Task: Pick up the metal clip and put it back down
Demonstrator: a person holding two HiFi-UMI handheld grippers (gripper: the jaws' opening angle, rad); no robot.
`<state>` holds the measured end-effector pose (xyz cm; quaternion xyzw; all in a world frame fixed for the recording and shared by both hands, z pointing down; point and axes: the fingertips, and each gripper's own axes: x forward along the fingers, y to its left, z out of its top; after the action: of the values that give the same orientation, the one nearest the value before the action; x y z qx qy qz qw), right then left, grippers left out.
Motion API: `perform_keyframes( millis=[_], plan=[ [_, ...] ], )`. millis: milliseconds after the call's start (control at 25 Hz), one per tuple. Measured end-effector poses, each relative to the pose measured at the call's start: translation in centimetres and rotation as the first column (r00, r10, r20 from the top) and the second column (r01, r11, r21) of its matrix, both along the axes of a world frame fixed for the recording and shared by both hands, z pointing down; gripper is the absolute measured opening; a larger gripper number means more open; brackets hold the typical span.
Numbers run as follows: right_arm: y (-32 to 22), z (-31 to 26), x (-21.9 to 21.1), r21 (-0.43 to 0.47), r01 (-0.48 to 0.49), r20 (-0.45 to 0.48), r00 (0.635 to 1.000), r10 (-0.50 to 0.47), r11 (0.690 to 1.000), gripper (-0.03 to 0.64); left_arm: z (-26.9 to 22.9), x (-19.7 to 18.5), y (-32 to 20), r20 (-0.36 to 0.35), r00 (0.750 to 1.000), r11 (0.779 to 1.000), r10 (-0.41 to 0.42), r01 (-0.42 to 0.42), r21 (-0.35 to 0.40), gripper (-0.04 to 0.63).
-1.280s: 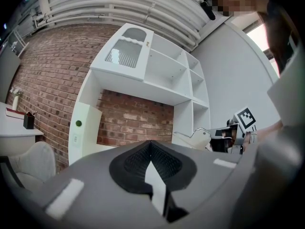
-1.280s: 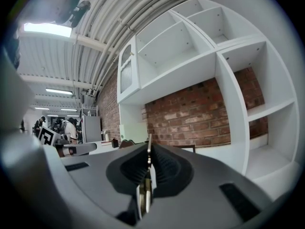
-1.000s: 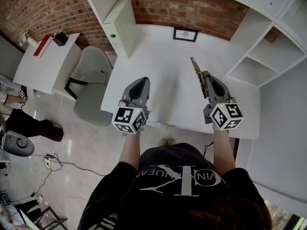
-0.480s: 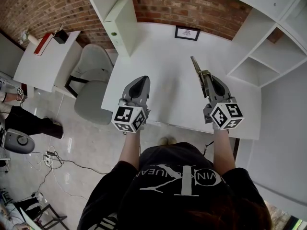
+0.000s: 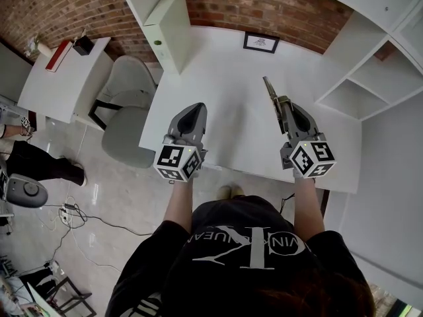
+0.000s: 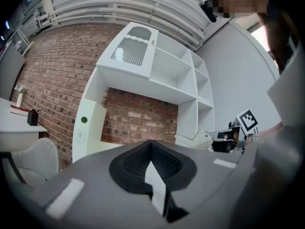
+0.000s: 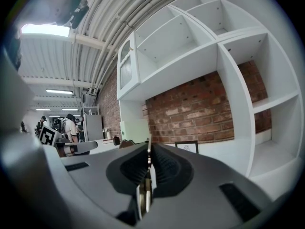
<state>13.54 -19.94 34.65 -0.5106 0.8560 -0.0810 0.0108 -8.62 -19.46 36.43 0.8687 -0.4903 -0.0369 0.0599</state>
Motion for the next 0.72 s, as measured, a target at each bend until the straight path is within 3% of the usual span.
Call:
perform_keyframes(
  millis=[720],
  plan=[
    [0.0, 4.5, -0.8, -0.106, 0.026, -0.032, 0.999, -0.03, 0.994, 0.012, 4.0, -0.1, 0.5, -0.015, 1.0, 0.996, 0.001, -0.002, -0.088, 0.011]
  ],
)
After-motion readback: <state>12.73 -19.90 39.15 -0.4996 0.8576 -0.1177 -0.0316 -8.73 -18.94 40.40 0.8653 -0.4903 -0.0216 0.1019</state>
